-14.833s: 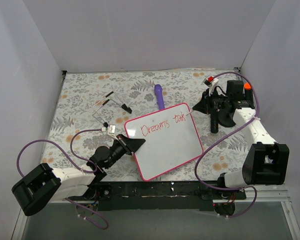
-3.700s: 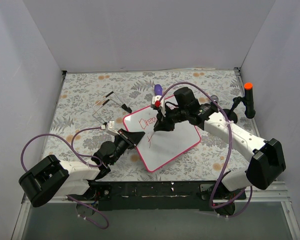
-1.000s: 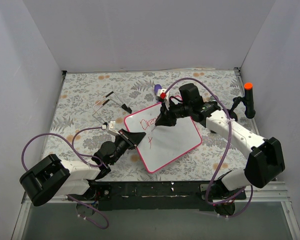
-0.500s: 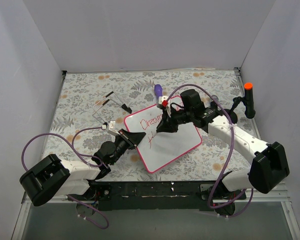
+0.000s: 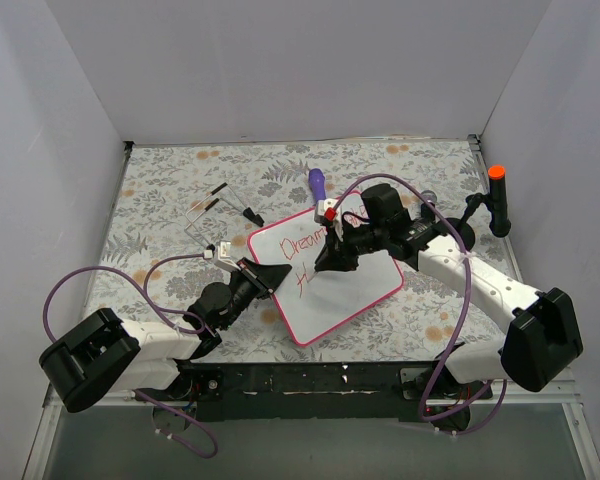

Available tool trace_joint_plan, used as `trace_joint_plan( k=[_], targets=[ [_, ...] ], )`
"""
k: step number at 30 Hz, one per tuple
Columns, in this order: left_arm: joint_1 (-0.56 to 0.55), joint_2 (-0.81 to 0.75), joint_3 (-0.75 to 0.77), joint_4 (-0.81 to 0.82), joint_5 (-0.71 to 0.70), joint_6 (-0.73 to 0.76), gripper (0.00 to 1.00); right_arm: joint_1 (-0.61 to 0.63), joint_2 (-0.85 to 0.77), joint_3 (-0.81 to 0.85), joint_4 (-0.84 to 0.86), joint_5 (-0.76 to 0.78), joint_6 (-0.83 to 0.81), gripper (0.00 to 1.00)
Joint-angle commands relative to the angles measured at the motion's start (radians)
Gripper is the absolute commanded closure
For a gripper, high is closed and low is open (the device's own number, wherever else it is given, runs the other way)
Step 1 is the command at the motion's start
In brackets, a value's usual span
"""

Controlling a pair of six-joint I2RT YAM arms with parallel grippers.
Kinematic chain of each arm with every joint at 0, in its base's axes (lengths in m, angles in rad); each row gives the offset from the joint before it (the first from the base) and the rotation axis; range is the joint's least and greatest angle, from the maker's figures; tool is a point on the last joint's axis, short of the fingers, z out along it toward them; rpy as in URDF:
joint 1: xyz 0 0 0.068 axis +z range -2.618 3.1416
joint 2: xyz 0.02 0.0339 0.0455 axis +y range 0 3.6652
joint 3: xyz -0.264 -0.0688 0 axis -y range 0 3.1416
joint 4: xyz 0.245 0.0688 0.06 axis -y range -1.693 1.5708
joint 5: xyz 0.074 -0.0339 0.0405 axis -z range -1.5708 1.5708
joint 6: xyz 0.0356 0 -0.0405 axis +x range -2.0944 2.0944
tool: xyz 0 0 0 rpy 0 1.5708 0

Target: Write a sentence on the whiteboard

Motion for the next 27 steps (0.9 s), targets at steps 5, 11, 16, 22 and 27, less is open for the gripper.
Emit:
trace_joint_plan(
  k=[5, 11, 16, 22, 27],
  targets=[
    [-0.004, -0.039, 0.028, 0.214, 0.0, -0.042, 1.0, 0.003, 0.012, 0.089, -0.038, 0.075, -0.023, 0.99],
    [-0.004, -0.048, 0.026, 0.207, -0.003, -0.041, 1.0, -0.009, 0.021, 0.152, -0.053, 0.056, -0.023, 0.99],
    [-0.004, -0.041, 0.025, 0.215, -0.001, -0.044, 1.0, -0.009, 0.033, 0.149, -0.036, 0.087, -0.01, 0.99],
    [-0.004, -0.039, 0.026, 0.217, -0.001, -0.044, 1.0, -0.009, 0.046, 0.133, -0.01, 0.138, 0.01, 0.99],
    [-0.004, -0.038, 0.025, 0.22, 0.0, -0.044, 1.0, -0.009, 0.053, 0.118, -0.006, 0.142, 0.01, 0.99]
  ],
)
